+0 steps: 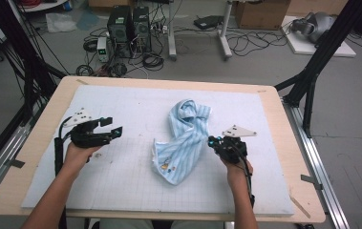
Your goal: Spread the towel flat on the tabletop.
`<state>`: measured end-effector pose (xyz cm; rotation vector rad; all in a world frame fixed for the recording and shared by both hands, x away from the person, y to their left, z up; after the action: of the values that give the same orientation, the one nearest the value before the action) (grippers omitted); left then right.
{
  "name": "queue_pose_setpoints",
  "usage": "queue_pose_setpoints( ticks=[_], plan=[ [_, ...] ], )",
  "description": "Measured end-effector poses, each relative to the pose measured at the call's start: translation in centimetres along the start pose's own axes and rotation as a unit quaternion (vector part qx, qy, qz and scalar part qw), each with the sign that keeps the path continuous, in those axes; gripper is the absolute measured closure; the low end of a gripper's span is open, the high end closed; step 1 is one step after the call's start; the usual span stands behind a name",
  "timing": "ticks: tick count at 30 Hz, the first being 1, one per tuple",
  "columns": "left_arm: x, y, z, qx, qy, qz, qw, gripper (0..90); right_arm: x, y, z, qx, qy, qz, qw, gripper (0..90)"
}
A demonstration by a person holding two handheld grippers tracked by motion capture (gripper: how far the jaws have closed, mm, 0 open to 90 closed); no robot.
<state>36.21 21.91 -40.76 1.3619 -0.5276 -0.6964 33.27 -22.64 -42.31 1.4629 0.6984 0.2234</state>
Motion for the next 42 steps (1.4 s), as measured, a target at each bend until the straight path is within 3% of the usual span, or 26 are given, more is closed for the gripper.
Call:
queue_pose_setpoints(
  ticks=[3, 6, 9, 11, 14, 15, 23, 25, 27, 31, 33, 37, 38, 39, 41, 42],
  plan=[
    [1.9, -0.3, 1.3, -0.005, -0.030, -0.006, 0.9995, 36.7, -0.7, -0.5, 0.7, 0.013, -0.015, 0.003, 0.9998, 86.1],
    [3.7, -0.3, 2.8, -0.007, -0.063, -0.005, 0.9980, 41.1, -1.0, -0.7, 0.9, 0.024, -0.028, 0.011, 0.9993, 68.2],
    [5.6, -0.4, 4.1, 0.000, -0.094, -0.012, 0.9955, 48.5, -1.6, -0.9, 1.2, 0.035, -0.045, 0.023, 0.9981, 58.7],
    [6.8, -0.4, 4.8, 0.005, -0.110, -0.020, 0.9937, 53.2, -2.2, -1.2, 1.5, 0.035, -0.054, 0.028, 0.9975, 56.0],
    [8.5, -0.4, 5.8, 0.004, -0.125, -0.028, 0.9918, 53.1, -2.9, -1.6, 2.0, 0.040, -0.062, 0.026, 0.9969, 52.7],
    [9.1, -0.6, 6.1, 0.005, -0.125, -0.032, 0.9917, 52.9, -3.1, -1.7, 2.2, 0.043, -0.065, 0.028, 0.9966, 51.8],
    [13.1, -2.9, 8.7, 0.018, -0.144, -0.110, 0.9832, 42.7, -4.3, -2.2, 3.0, 0.056, -0.071, 0.038, 0.9952, 51.5],
    [13.6, -3.5, 9.1, 0.022, -0.145, -0.127, 0.9810, 39.6, -4.4, -2.2, 3.1, 0.056, -0.069, 0.039, 0.9953, 51.5],
    [14.1, -4.4, 9.4, 0.030, -0.129, -0.148, 0.9800, 31.3, -4.4, -2.2, 3.1, 0.056, -0.068, 0.039, 0.9954, 51.5],
    [14.4, -5.2, 9.4, 0.034, -0.133, -0.178, 0.9744, 31.1, -4.3, -2.2, 3.0, 0.056, -0.067, 0.037, 0.9955, 51.5],
    [14.4, -5.3, 9.5, 0.039, -0.145, -0.185, 0.9713, 40.5, -4.3, -2.2, 3.0, 0.056, -0.066, 0.038, 0.9956, 51.5],
    [14.3, -5.4, 9.6, 0.047, -0.164, -0.190, 0.9668, 70.3, -4.1, -2.1, 2.8, 0.056, -0.062, 0.038, 0.9957, 51.4],
    [14.2, -5.2, 9.6, 0.055, -0.162, -0.191, 0.9666, 79.1, -4.0, -2.1, 2.8, 0.054, -0.062, 0.037, 0.9959, 51.5],
    [14.1, -5.2, 9.6, 0.052, -0.160, -0.188, 0.9677, 81.4, -4.0, -2.1, 2.7, 0.057, -0.062, 0.035, 0.9958, 51.5],
    [13.6, -4.9, 9.3, 0.048, -0.148, -0.172, 0.9727, 82.8, -3.9, -2.0, 2.6, 0.055, -0.060, 0.036, 0.9961, 51.5],
    [13.4, -4.7, 8.9, 0.033, -0.143, -0.160, 0.9761, 82.8, -3.9, -2.0, 2.6, 0.056, -0.060, 0.037, 0.9959, 51.5]
  ],
)
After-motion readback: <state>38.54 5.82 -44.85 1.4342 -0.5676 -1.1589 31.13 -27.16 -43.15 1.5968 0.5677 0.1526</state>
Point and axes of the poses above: each handheld gripper's, and its own axes: x roughly forward along the jaws, y roughly out of its top, z roughly to its right, the point moved 1 cm from there along x, roughly forward along the jaws, and after that the axes turned 15 degrees about z, right-handed, at the moved point
